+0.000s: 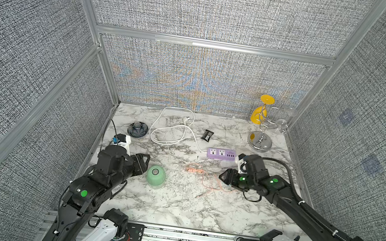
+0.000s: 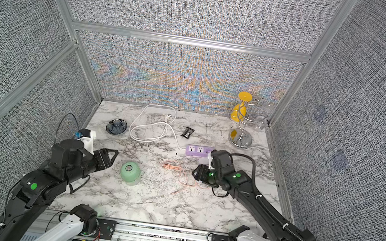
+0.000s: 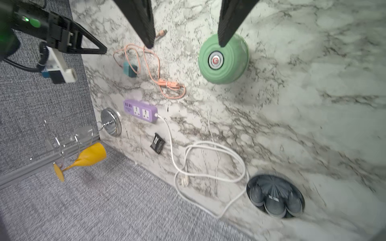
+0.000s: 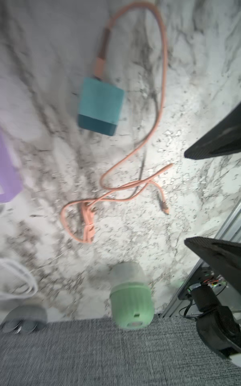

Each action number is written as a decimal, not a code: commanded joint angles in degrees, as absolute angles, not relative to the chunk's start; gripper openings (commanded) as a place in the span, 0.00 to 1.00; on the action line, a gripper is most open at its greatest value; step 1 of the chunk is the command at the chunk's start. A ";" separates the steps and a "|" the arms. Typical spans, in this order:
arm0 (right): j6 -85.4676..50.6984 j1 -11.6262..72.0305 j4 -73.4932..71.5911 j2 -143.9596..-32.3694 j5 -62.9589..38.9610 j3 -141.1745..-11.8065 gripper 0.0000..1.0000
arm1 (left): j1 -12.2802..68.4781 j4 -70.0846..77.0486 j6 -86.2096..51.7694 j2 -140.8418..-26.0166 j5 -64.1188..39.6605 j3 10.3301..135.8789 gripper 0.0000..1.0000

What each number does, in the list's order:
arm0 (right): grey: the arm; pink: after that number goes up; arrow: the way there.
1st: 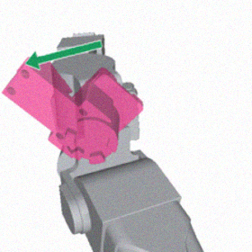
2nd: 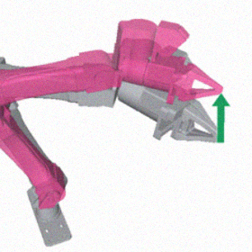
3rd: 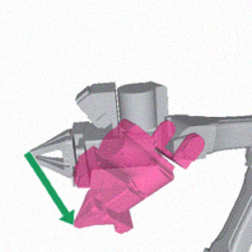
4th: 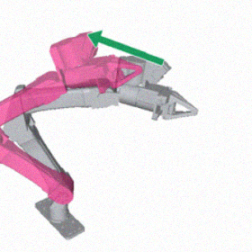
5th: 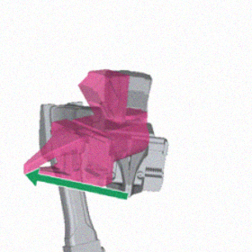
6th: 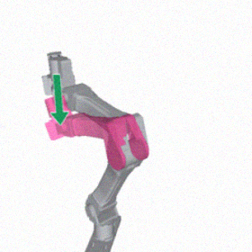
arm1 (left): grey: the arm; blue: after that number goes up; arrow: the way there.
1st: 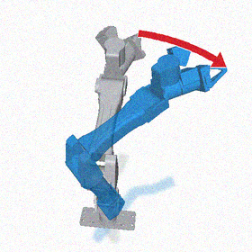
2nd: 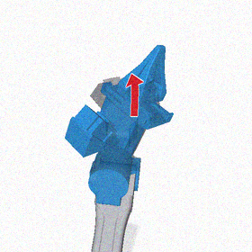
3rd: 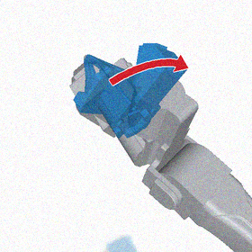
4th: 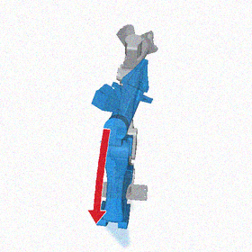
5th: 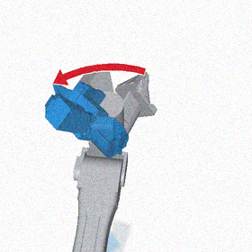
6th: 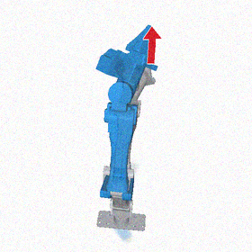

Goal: Charge the cordless meat grinders
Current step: Pick up the charging cable from the center of the board.

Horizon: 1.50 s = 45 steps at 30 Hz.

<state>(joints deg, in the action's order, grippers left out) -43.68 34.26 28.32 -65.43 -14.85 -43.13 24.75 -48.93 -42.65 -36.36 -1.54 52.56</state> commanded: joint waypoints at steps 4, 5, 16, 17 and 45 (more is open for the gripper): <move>-58.75 45.66 20.14 -71.33 -9.57 -39.54 0.54 | 31.89 -45.24 -51.67 -40.17 -2.34 44.04 0.42; -60.04 46.87 18.98 -72.68 -9.35 -39.40 0.53 | 33.37 -43.74 -52.29 -41.26 -1.87 43.35 0.41; -66.08 51.32 11.79 -83.41 -5.69 -40.41 0.63 | 37.41 -42.85 -50.88 -42.65 6.10 41.77 0.50; -66.08 51.23 11.70 -83.94 -5.50 -40.64 0.63 | 37.37 -43.00 -50.57 -42.47 6.56 41.66 0.52; -64.15 45.61 9.14 -90.23 -6.41 -43.94 0.15 | 37.49 -33.39 -40.17 -53.72 -3.89 50.39 0.79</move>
